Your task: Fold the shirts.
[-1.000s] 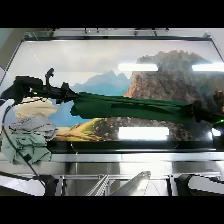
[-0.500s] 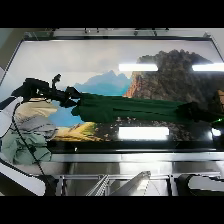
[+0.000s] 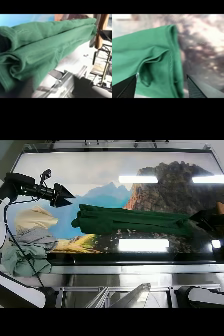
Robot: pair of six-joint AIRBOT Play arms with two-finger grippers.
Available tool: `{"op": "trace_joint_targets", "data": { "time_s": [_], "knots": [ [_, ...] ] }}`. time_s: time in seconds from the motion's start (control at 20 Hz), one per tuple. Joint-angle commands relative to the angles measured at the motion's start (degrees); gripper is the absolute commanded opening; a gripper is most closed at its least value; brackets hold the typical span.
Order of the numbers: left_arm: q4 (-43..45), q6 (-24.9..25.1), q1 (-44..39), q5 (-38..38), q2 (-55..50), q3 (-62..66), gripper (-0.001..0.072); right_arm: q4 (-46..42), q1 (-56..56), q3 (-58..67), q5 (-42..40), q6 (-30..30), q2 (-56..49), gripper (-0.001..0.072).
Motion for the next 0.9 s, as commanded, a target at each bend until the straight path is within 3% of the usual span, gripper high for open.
{"op": "trace_joint_targets", "data": {
  "time_s": [0.0,0.35,0.4,0.45,0.5,0.65,0.85],
  "knots": [
    [-0.04,-0.98,-3.08,0.92,-0.04,1.62,0.0011,-1.09,0.68,1.44,-0.04,2.19,-4.07,0.0663],
    [-0.04,-1.01,-13.00,-3.93,-0.04,1.62,0.0010,5.29,3.93,1.44,3.23,0.02,-12.00,0.0650],
    [-0.07,-1.01,-14.29,-4.63,-0.04,1.62,0.0010,5.81,4.52,1.44,3.63,-0.04,-12.39,0.0576],
    [-0.04,-1.01,-15.69,-5.22,-0.04,1.62,0.0010,7.10,5.14,1.46,4.46,-1.99,-12.59,0.0322],
    [-0.02,-1.03,-17.42,-6.23,-0.04,1.62,0.0010,9.05,5.62,1.46,5.25,-3.80,-12.57,0.0022],
    [0.00,-1.01,-23.41,-10.51,-0.22,1.62,0.0010,14.29,5.38,3.56,8.61,-6.25,-12.55,0.0018],
    [0.00,-1.07,-32.39,-21.79,-2.93,1.62,0.0010,14.27,3.06,12.94,17.14,-5.27,-12.44,0.0018]
  ]
}}
